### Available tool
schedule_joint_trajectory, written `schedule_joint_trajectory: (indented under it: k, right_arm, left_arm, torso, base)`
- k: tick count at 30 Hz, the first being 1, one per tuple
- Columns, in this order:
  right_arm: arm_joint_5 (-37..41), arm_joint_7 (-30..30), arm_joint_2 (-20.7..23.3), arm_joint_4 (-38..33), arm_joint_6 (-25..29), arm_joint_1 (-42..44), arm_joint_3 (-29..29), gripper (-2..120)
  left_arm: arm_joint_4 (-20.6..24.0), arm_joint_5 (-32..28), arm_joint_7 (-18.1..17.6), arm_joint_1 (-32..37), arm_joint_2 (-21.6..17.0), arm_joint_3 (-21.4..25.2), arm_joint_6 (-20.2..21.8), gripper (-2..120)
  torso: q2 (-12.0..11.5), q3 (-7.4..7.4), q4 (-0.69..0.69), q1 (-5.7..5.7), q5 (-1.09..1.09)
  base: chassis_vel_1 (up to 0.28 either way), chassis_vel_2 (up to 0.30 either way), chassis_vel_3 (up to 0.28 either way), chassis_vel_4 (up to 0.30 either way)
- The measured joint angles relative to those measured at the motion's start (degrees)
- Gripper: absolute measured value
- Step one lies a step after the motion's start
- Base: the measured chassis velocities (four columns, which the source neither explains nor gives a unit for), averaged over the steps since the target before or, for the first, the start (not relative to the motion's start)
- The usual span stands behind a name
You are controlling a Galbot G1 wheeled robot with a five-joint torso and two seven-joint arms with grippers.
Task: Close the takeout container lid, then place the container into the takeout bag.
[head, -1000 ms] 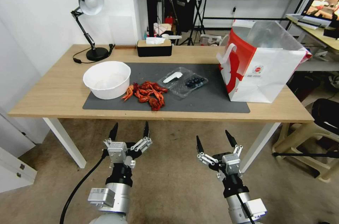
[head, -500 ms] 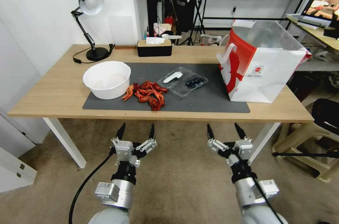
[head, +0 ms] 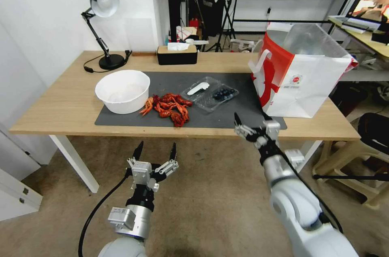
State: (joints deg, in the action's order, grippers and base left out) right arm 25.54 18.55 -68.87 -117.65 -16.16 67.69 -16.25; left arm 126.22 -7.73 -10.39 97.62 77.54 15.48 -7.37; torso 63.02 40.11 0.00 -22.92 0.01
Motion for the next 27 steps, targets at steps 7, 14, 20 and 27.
schedule_joint_trajectory:
  k: [7, 14, 20, 27]
  right_arm:
    - [6.8, 11.3, -0.2, 4.9, -9.4, -11.6, 7.3, 100]
    - [15.1, 26.5, -5.7, 13.3, -18.4, -25.1, 14.7, 100]
    - [22.2, 34.4, -8.1, 16.7, -23.1, -29.6, 16.2, 100]
    - [27.2, 38.1, -10.0, 20.0, -24.9, -31.7, 17.8, 100]
  left_arm:
    - [-1.0, 0.0, -0.1, -0.2, 0.3, 0.5, -0.3, 100]
    - [-2.6, 0.1, 0.9, -0.3, 0.5, 1.6, -2.6, 100]
    - [-3.1, -0.1, 0.7, -0.5, 0.4, 2.2, -2.9, 100]
    - [-3.6, -0.6, 0.5, -1.0, 0.2, 2.4, -3.0, 100]
  torso:
    - [0.0, 0.01, -0.01, -0.01, -0.02]
    - [0.0, 0.01, 0.01, -0.01, -0.02]
    - [0.0, 0.01, 0.00, 0.00, -0.02]
    - [0.0, 0.00, 0.00, 0.00, -0.01]
  base:
    - [0.000, 0.000, 0.000, 0.000]
    - [0.000, 0.000, 0.000, 0.000]
    - [0.000, 0.000, 0.000, 0.000]
    - [0.000, 0.000, 0.000, 0.000]
